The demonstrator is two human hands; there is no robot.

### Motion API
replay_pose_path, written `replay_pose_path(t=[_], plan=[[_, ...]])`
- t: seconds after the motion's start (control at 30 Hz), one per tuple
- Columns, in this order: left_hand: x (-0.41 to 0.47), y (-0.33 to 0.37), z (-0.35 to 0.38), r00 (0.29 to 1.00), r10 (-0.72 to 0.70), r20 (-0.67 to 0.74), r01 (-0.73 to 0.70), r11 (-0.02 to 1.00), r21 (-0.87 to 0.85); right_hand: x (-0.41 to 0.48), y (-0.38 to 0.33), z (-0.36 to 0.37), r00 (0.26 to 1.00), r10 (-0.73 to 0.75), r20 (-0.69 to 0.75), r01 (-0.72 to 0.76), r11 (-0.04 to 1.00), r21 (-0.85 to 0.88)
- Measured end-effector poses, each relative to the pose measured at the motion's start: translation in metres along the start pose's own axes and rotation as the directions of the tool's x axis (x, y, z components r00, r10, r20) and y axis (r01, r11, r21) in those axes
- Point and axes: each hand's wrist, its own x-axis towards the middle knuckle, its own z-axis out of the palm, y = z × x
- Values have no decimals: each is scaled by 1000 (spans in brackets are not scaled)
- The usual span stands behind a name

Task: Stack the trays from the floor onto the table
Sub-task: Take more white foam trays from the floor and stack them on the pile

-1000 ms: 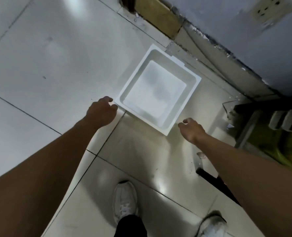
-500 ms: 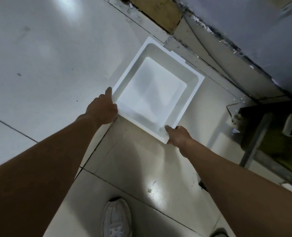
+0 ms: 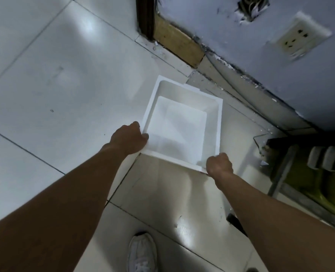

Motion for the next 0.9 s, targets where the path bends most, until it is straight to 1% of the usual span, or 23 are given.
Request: replay_pose_path(t=[0.1, 0.13, 0.2, 0.23, 0.27, 0.3, 0.33, 0.37, 0.47, 0.53, 0.57, 0.67, 0.73, 0.83, 0.9], plan=[[-27, 18, -27, 998, 13, -53, -12, 1000, 16, -29, -14, -28, 999, -33, -19, 32, 999, -23], [-37, 22, -35, 998, -3, -61, 3, 1000, -5, -39, -19, -37, 999, -46, -27, 45, 997, -59], [-57, 32, -53, 993, 14, -113, -22, 998, -65, -62, -30, -59, 993, -91, -77, 81, 989, -121], [-67, 37, -61, 992, 38, -124, -48, 996, -72, -74, -33, -69, 988, -115, -101, 102, 987, -124], [-78, 46, -77, 990, 28, -141, -42, 995, -94, -87, -38, -82, 983, -136, -126, 121, 985, -122], [-88, 53, -90, 987, 16, -161, -28, 997, -74, -99, -41, -93, 980, -145, -134, 128, 983, -129], [-97, 59, -103, 989, 8, -148, -13, 999, -36, -109, -44, -103, 978, -158, -133, 138, 979, -148], [-109, 67, -118, 991, -7, -137, 1, 999, -38, -123, -47, -118, 980, -160, -120, 139, 976, -165], [-147, 80, -157, 996, 11, -91, -13, 1000, -21, -165, -58, -155, 988, -150, -31, 141, 967, -211], [-172, 88, -184, 996, 1, -91, -4, 1000, -27, -195, -65, -181, 986, -165, 34, 168, 954, -247], [-182, 92, -195, 997, 0, -82, -2, 999, -32, -208, -68, -193, 984, -171, 49, 178, 955, -239], [-220, 110, -239, 997, -15, -75, 11, 998, -55, -248, -79, -240, 982, -186, 4, 184, 966, -179], [-251, 127, -266, 997, -35, -73, 27, 994, -110, -274, -85, -273, 979, -201, 29, 203, 971, -130], [-293, 158, -299, 996, -23, -86, 7, 984, -179, -309, -94, -319, 975, -215, 56, 216, 976, -13], [-323, 176, -320, 995, -13, -102, -7, 981, -195, -337, -100, -348, 965, -257, 56, 258, 966, -9]])
